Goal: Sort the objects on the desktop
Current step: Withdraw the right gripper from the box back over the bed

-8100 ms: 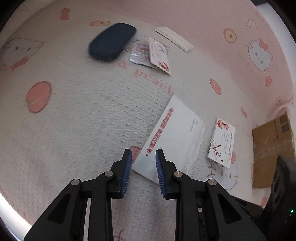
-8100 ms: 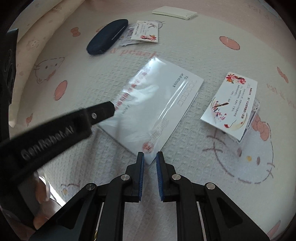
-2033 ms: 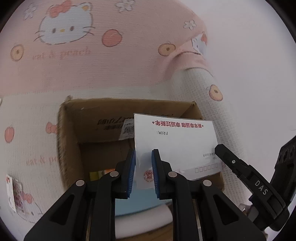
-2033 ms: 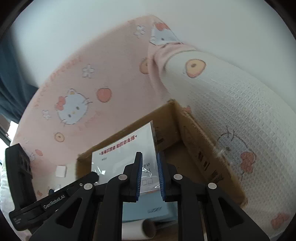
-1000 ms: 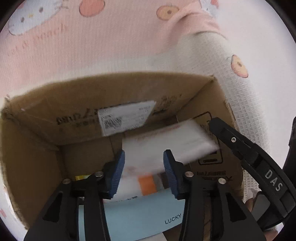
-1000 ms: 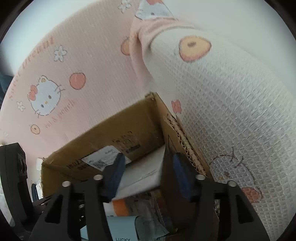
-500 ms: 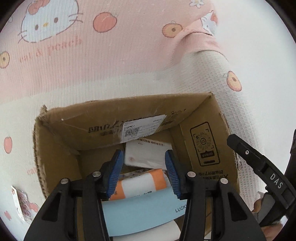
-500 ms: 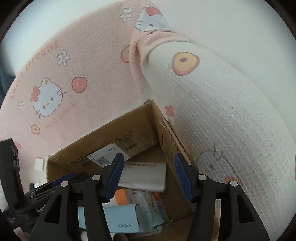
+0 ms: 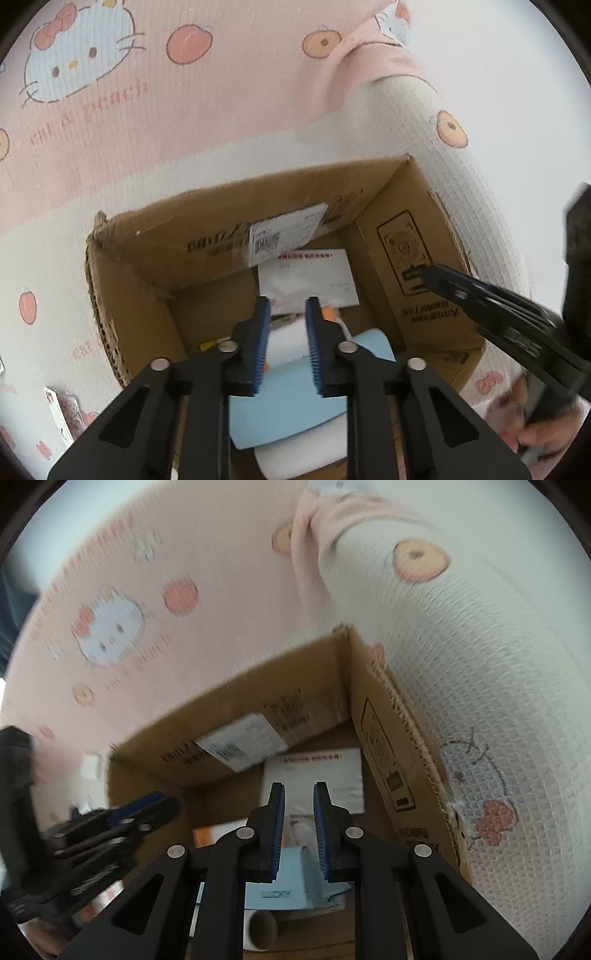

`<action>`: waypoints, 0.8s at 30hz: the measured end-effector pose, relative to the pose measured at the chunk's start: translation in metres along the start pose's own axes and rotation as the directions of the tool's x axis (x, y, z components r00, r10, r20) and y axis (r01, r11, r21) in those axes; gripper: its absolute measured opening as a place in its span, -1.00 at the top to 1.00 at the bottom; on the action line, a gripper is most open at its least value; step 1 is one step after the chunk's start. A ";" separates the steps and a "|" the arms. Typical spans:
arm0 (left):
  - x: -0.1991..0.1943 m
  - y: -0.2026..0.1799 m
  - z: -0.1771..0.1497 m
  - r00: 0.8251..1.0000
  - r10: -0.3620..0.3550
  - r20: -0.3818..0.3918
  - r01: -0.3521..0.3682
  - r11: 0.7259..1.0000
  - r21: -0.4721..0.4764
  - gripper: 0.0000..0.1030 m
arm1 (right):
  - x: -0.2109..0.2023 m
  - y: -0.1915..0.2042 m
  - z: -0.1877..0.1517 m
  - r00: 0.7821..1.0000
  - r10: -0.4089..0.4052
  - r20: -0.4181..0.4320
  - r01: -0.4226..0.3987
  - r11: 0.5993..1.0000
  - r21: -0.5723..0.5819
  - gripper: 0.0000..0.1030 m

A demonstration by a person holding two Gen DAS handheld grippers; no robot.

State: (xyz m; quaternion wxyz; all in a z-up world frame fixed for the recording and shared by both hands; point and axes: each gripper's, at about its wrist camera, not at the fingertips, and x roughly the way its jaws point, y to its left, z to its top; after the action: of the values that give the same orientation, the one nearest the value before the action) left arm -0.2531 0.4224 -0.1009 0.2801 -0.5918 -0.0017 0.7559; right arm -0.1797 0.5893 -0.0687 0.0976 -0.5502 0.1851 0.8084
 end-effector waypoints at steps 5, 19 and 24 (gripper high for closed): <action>-0.016 0.010 -0.008 0.999 -0.039 0.011 0.038 0.998 0.049 0.66 | 0.013 0.011 -0.001 0.994 -0.073 -0.086 0.065 0.994 -0.089 0.74; -0.120 0.106 -0.108 0.978 -0.121 0.168 0.131 0.990 -0.046 0.66 | -0.082 0.102 -0.081 0.998 -0.023 0.051 0.028 0.995 -0.096 0.74; -0.143 0.145 -0.148 0.979 -0.084 0.184 0.101 0.991 -0.083 0.66 | -0.089 0.168 -0.117 0.999 0.004 0.051 0.006 0.981 -0.196 0.74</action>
State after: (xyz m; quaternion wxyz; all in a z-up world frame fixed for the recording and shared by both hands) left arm -0.1609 0.1909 -0.0664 0.2861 -0.5325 -0.0895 0.7915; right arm -0.1070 0.3925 0.0076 0.0480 -0.5362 0.1017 0.8365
